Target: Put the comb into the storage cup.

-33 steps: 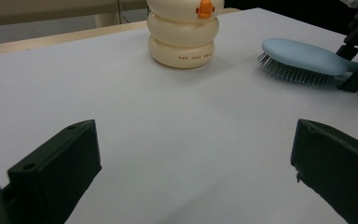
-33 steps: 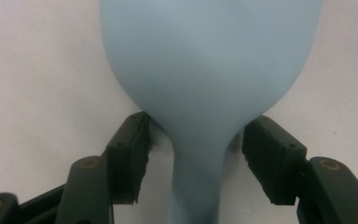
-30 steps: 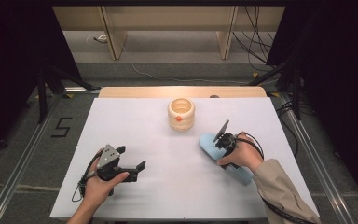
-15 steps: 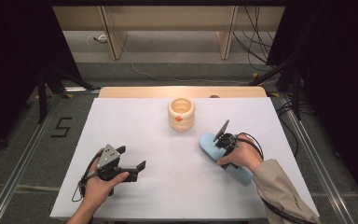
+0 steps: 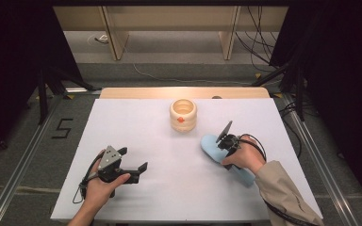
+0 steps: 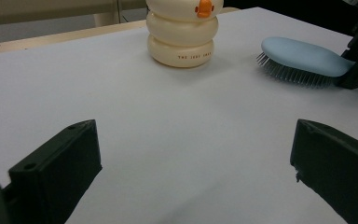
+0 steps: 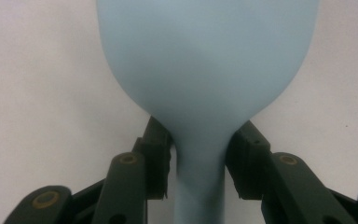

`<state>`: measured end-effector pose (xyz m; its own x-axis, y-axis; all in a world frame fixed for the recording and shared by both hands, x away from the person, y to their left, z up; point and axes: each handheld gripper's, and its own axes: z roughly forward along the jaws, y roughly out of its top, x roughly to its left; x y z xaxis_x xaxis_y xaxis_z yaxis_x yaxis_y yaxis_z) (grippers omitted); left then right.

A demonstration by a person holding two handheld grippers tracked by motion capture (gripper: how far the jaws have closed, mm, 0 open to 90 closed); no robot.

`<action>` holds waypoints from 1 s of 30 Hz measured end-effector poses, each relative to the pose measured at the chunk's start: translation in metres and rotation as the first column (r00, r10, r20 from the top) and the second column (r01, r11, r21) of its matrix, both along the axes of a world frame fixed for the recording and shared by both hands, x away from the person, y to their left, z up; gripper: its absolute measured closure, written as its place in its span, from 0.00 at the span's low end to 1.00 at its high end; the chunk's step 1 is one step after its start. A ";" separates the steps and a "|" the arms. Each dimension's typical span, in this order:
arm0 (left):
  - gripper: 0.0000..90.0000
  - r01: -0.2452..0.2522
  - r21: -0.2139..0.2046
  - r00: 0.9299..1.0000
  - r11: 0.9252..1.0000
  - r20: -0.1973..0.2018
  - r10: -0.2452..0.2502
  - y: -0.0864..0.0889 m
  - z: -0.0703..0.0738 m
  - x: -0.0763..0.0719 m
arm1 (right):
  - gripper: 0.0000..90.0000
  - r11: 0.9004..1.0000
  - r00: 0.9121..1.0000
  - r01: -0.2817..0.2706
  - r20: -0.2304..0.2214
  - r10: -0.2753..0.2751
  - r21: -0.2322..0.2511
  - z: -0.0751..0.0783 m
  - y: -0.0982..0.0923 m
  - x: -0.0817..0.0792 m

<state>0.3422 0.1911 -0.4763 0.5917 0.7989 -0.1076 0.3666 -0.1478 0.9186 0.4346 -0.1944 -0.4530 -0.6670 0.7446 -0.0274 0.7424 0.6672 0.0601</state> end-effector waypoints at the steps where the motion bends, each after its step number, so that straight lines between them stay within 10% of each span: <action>1: 0.01 0.000 0.000 1.000 1.000 0.000 0.000 0.000 0.000 0.000 | 0.71 1.000 1.000 0.002 0.000 -0.002 0.000 0.000 0.000 0.000; 30: 0.02 -0.001 -0.001 1.000 1.000 0.000 0.001 0.000 0.000 0.000 | 0.78 0.999 1.000 0.029 -0.001 -0.029 0.037 0.001 -0.004 -0.001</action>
